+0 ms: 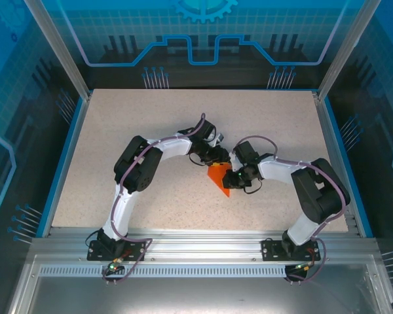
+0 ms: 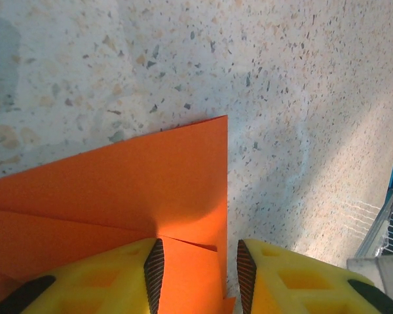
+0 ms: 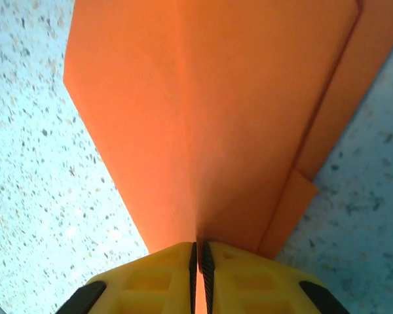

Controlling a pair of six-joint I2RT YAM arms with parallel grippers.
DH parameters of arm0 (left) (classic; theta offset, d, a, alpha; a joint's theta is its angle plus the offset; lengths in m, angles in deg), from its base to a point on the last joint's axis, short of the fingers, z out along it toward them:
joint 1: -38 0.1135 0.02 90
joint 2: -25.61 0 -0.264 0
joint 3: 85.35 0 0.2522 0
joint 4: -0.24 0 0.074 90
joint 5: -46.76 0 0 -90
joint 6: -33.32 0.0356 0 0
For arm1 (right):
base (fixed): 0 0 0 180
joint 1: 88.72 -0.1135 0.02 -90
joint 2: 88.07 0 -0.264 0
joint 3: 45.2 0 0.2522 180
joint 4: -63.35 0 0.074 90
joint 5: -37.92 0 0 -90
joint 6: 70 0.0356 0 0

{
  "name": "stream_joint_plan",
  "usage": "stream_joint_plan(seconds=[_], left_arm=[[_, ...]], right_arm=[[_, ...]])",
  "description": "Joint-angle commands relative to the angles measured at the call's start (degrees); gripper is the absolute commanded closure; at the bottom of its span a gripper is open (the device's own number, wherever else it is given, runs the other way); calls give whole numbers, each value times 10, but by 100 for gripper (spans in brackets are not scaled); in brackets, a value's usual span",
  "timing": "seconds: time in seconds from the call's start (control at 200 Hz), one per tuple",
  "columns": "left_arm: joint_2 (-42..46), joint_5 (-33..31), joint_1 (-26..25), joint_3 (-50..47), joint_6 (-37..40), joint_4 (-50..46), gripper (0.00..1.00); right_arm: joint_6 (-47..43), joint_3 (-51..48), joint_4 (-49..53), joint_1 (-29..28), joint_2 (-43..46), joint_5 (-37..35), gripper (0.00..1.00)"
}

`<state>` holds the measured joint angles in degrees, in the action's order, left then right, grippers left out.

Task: Fold a paper plane with a square sheet of paper (fold left side to right side)
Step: Fourth fold the wing at the center of the table.

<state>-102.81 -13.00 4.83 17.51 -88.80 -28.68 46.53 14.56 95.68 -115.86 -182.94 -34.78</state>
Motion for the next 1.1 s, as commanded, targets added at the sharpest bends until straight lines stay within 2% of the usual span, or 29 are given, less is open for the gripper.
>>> stream_joint_plan(seconds=[0.0,0.375,0.59,0.67,0.89,1.09], left_arm=[[-20,-31,5,3,-1,-16,60],[-14,-30,7,0,1,-16,60],[-10,-29,7,0,5,-20,60],[-9,-28,6,0,6,-19,60],[-7,-26,6,0,4,-16,60],[-3,-21,5,5,3,-18,60]], right_arm=[[-12,-39,108,-24,6,6,86],[1,-112,108,-42,63,14,86],[1,-86,101,-15,181,25,85],[5,-85,71,-9,199,26,85],[21,-61,-43,-18,111,38,85],[16,-53,-16,-20,37,20,85]])
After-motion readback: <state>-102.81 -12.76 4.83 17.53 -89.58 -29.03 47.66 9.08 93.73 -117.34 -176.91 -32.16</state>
